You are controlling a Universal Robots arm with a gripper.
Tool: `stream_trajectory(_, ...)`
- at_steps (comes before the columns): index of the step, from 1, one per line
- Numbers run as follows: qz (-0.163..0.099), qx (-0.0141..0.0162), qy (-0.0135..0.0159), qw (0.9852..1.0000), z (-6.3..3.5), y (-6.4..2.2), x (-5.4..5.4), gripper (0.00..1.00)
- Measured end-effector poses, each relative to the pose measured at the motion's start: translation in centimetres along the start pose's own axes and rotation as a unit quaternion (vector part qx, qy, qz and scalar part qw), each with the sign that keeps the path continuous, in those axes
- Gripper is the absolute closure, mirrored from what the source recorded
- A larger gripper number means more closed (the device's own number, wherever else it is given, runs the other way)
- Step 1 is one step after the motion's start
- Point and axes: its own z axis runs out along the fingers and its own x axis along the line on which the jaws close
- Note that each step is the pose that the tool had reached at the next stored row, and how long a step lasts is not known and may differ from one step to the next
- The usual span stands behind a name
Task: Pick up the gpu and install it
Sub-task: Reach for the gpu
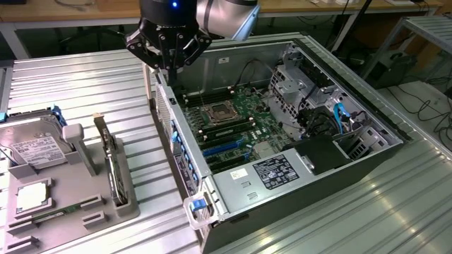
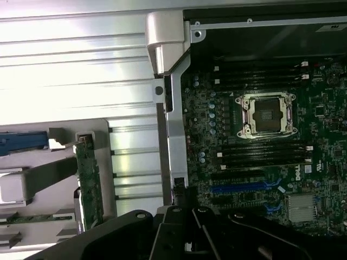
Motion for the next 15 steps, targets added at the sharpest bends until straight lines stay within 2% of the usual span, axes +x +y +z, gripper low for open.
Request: stream_trajectory(15,-0.002,-0.0001,0.0001,1.0,-0.08,-0.6,2.1,0.89)
